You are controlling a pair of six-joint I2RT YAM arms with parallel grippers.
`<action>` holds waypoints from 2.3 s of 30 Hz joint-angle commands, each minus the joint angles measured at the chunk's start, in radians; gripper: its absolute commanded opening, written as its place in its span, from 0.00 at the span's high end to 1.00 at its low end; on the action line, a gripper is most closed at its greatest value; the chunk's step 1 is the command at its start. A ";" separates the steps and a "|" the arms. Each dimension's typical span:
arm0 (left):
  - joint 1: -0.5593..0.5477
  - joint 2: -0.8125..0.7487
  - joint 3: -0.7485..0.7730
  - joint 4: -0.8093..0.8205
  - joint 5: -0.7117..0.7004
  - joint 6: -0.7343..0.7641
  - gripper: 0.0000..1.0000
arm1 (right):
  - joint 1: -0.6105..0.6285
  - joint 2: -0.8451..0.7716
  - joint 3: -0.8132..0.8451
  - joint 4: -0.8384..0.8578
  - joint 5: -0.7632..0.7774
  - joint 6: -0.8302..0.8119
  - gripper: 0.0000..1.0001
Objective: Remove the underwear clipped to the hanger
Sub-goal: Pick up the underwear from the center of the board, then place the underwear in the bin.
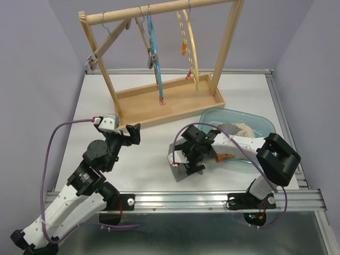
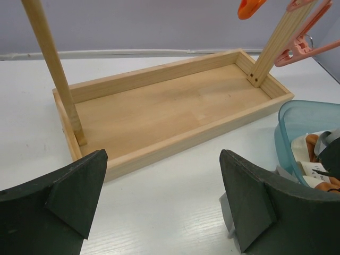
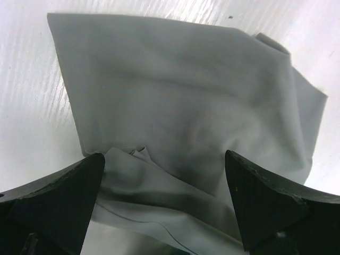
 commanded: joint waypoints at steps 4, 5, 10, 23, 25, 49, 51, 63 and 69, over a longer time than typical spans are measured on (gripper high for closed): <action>0.011 -0.007 -0.008 0.047 0.021 0.011 0.01 | 0.045 0.050 0.033 0.057 0.130 0.029 0.02; 0.013 -0.010 -0.008 0.047 0.021 0.009 0.01 | 0.048 0.058 0.036 0.058 0.144 0.032 0.03; 0.019 -0.013 -0.013 0.050 0.037 0.005 0.01 | 0.061 0.092 0.038 0.058 0.164 0.046 0.12; 0.036 -0.025 -0.028 0.059 0.058 0.000 0.01 | 0.081 0.167 0.036 0.057 0.177 0.110 0.77; 0.037 -0.024 -0.028 0.059 0.063 0.000 0.01 | 0.082 0.170 0.036 0.055 0.179 0.119 0.83; 0.053 -0.024 -0.033 0.059 0.075 0.000 0.02 | -0.077 -0.317 0.245 -0.321 -0.039 0.128 0.99; 0.056 -0.024 -0.033 0.059 0.077 0.002 0.02 | -0.167 -0.402 0.242 -0.321 -0.085 0.135 1.00; 0.059 -0.016 -0.034 0.081 0.090 0.005 0.02 | -0.588 -0.709 0.187 -0.098 0.051 0.369 1.00; 0.059 -0.010 -0.034 0.082 0.098 0.006 0.02 | -0.619 -0.665 0.046 0.046 0.142 0.437 1.00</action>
